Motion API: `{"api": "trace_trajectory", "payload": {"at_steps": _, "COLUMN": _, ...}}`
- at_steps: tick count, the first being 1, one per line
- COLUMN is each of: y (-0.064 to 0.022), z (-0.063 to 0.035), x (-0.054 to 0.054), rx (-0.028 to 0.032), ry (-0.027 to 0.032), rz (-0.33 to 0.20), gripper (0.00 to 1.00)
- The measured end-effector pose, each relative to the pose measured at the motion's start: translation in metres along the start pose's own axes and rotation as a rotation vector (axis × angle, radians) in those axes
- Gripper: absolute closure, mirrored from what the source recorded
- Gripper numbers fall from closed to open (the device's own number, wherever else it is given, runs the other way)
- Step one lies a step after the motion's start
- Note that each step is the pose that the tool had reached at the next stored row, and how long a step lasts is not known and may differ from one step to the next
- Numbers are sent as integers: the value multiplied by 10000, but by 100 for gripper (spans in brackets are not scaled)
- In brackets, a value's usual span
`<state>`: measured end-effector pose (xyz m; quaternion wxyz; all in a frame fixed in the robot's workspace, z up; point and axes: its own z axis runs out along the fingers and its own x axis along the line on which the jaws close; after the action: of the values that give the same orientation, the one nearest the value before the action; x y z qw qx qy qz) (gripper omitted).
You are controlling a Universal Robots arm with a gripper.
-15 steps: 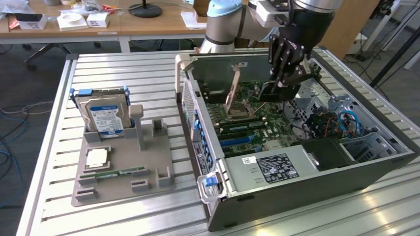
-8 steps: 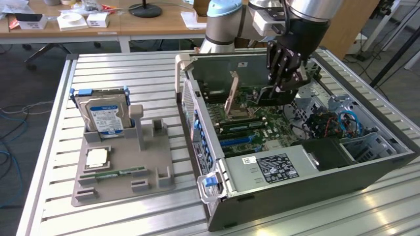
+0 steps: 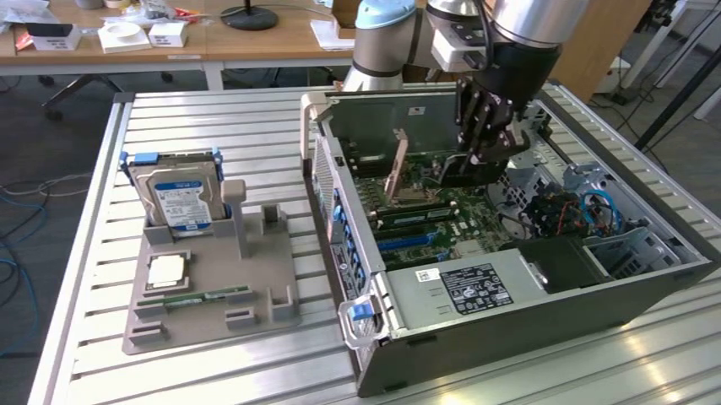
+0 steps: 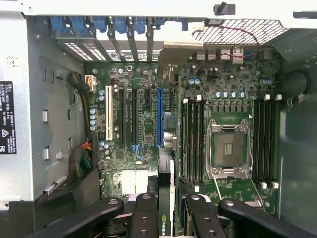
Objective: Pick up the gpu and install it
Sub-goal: 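Insert the gpu into the slot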
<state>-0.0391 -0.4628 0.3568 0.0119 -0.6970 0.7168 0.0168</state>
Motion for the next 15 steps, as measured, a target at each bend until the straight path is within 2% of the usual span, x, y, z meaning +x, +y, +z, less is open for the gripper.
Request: {"api": "trace_trajectory", "payload": {"at_steps": 15, "y": 0, "z": 173, "x": 7, "rx": -4, "ry": 2, "rz": -261, "gripper": 74}}
